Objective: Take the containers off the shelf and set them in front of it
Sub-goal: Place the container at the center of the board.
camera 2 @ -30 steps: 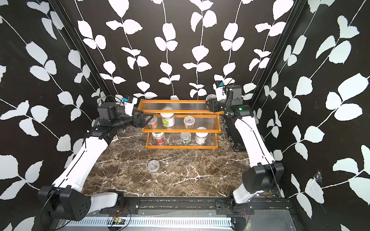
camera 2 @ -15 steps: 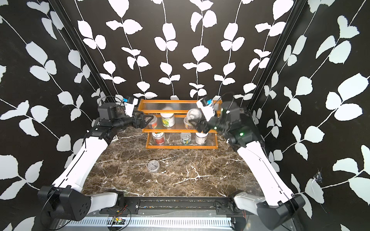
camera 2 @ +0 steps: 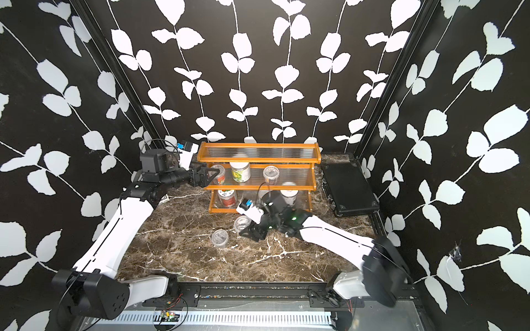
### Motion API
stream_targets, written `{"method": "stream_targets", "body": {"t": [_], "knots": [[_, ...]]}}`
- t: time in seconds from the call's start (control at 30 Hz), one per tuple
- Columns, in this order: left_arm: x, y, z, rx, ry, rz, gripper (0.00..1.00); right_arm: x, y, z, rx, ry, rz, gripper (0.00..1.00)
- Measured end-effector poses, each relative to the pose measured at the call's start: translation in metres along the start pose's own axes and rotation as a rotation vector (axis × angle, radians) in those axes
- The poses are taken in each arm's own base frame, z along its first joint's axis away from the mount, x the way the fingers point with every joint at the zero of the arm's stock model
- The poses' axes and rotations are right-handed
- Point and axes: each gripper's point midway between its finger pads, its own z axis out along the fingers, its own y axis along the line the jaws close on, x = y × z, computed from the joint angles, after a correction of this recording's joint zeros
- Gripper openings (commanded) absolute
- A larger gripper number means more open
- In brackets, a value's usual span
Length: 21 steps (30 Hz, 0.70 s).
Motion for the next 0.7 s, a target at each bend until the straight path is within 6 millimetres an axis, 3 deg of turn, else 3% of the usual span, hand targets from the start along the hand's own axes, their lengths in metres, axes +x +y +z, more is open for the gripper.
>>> {"method": "stream_targets", "body": {"t": [0.2,0.4,0.7], "knots": [[0.004,-0.003,-0.008,-0.015,0.000,0.022,0.98,0.020,-0.007,0.035,-0.018,0.037,-0.034,0.61],[0.016,-0.003,-0.010,-0.023,0.025,0.026,0.98,0.030,-0.010,0.050,-0.022,0.040,-0.053,0.61],[0.043,0.002,-0.006,-0.029,0.089,0.009,0.98,0.062,-0.009,0.062,-0.029,0.098,-0.034,0.63]]}}
